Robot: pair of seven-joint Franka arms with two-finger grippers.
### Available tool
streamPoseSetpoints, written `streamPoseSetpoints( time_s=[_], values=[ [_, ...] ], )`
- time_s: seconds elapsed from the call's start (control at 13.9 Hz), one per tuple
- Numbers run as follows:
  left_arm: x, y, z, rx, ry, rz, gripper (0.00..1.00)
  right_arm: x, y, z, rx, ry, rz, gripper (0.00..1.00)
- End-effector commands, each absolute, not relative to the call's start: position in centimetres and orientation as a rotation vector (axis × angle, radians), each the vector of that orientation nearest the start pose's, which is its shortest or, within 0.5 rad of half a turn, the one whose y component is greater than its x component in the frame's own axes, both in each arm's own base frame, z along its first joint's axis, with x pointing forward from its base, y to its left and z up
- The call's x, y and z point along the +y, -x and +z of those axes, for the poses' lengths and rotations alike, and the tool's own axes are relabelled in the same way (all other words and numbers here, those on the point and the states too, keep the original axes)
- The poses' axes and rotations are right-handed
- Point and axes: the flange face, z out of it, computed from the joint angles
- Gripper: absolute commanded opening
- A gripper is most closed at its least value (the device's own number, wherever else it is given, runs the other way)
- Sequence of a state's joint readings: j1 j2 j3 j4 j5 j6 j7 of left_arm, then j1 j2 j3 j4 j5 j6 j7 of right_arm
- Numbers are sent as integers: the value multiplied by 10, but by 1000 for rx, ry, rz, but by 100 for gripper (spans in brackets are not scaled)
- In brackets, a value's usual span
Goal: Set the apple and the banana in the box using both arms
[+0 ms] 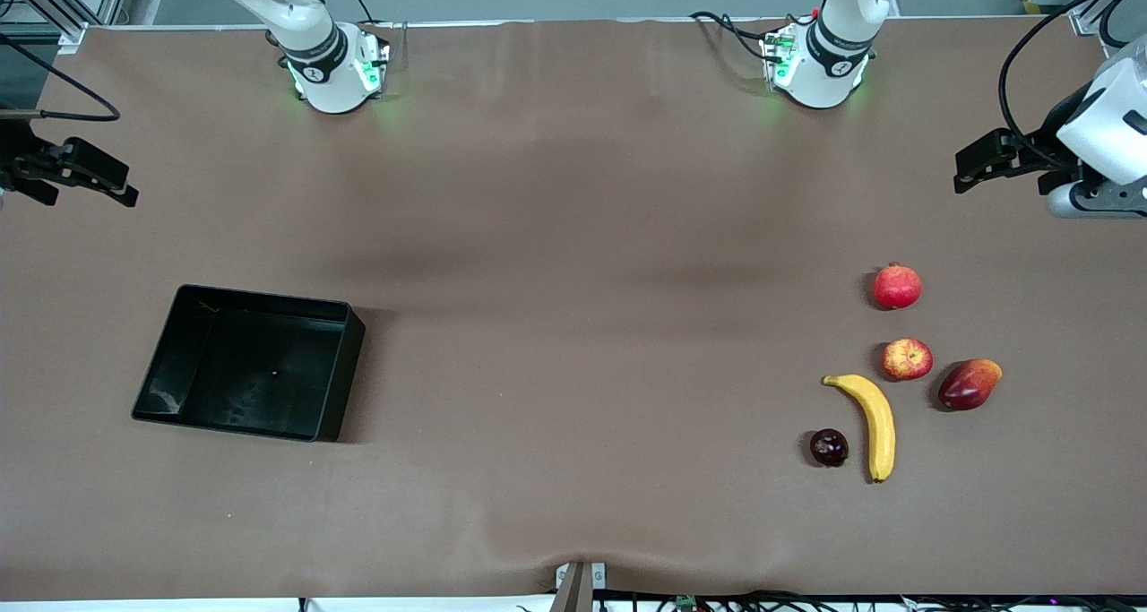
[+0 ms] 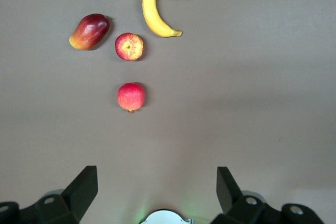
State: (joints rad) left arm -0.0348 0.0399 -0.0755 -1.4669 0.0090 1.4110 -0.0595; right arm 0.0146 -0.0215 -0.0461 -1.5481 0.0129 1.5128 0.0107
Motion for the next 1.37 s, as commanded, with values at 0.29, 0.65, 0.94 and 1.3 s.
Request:
streamPoseSetpoints(
  time_s=[0.29,0.65,0.94,1.3],
  values=[
    [-63,-548,642,90,3086,145,100,-16,-542,646,88,3132,14,100],
    [-62,-556,629,91,3083,180,100,-16,-542,646,88,3132,14,100],
    [-59,-567,610,76,3078,213,100,-16,-542,646,88,3132,14,100],
    [-56,-597,571,81,3020,190,100,-16,-542,646,88,3132,14,100]
  ],
)
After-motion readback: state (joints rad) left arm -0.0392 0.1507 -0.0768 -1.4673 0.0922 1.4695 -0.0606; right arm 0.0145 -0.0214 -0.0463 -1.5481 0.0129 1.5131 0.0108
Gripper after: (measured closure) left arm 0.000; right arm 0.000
